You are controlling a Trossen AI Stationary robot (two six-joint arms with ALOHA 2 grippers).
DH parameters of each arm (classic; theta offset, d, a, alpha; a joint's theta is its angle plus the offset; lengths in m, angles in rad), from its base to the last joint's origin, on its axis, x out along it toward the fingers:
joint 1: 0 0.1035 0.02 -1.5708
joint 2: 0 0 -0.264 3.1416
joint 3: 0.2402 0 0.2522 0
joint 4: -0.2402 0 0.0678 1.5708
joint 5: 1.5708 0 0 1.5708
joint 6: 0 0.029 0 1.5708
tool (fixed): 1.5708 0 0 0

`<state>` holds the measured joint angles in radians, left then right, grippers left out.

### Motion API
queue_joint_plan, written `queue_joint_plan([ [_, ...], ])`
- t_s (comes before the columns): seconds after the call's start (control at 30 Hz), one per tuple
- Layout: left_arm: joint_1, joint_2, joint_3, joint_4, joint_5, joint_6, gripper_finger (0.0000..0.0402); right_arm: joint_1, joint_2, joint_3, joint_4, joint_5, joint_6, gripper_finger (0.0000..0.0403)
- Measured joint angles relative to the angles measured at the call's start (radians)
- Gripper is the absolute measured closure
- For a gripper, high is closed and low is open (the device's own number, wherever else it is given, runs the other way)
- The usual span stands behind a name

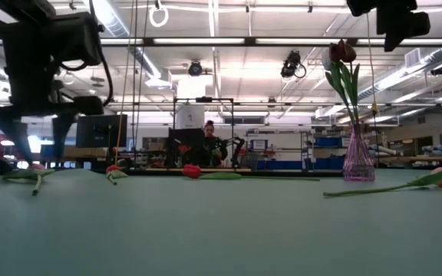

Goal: Sort flowers into vase by color
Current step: Put the left pink flower into the transparent vase

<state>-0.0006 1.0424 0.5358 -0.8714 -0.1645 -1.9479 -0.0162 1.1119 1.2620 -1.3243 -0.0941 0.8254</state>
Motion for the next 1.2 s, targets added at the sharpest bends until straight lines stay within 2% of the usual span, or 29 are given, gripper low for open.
queue_joint_plan([
  [0.23, -0.002, 0.011, -0.001, -0.099, 0.02, -0.064, 0.0253, 0.0, -0.035, 0.0, -0.039, 0.024, -0.074, 0.0198],
  [0.43, -0.003, 0.054, -0.001, -0.08, 0.017, -0.092, 0.0257, -0.002, -0.056, 0.0, -0.041, 0.023, -0.122, 0.0198],
  [0.93, -0.003, 0.208, -0.018, 0.036, 0.016, -0.128, 0.0261, -0.002, -0.068, 0.0, -0.039, 0.044, -0.122, 0.0198],
  [1.03, -0.003, 0.215, -0.036, 0.073, 0.019, -0.129, 0.0277, -0.002, -0.068, 0.0, -0.039, 0.053, -0.117, 0.0198],
  [1.2, -0.003, 0.216, -0.029, 0.081, 0.019, -0.082, 0.0327, -0.002, -0.068, 0.0, -0.031, 0.074, -0.105, 0.0198],
])
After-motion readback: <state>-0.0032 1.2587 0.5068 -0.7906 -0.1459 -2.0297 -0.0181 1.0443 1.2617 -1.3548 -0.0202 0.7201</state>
